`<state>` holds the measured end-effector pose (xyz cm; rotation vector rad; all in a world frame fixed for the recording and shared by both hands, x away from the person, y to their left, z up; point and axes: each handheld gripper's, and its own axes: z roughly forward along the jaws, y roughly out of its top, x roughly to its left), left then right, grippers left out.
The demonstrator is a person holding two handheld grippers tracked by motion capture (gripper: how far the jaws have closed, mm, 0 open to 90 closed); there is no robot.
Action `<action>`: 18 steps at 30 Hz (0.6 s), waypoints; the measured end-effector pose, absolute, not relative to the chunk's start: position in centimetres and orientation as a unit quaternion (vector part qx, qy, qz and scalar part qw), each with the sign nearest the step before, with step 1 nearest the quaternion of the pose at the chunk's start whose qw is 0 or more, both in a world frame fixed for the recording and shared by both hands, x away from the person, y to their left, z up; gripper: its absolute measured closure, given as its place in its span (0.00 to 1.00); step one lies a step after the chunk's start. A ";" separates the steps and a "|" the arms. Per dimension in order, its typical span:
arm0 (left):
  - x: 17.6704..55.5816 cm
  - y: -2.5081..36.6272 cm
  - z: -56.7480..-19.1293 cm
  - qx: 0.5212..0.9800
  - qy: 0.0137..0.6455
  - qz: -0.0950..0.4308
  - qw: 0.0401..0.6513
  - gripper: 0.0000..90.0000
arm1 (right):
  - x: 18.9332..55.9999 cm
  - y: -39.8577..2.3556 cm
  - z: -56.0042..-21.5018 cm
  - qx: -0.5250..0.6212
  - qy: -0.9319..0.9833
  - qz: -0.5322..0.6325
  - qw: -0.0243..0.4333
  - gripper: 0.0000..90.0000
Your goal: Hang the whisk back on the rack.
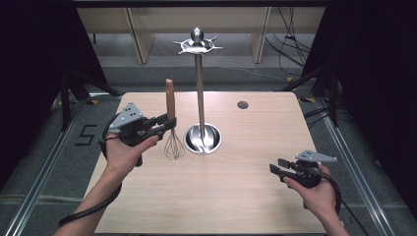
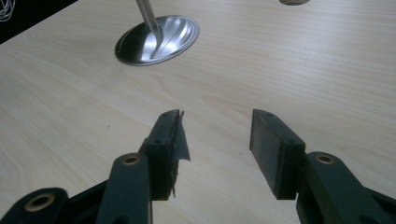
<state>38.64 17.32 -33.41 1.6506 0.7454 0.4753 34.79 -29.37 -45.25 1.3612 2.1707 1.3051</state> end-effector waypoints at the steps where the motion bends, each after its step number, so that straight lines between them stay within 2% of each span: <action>1: 38.7 17.3 -33.3 0.710 0.319 0.206 0.593 0.77 | 34.7 -29.3 -45.2 0.475 0.746 0.450 0.128 0.60; 18: 39.0 17.8 -32.1 0.694 0.322 0.212 0.608 0.77 | 34.9 -29.3 -45.4 0.466 0.746 0.456 0.134 0.60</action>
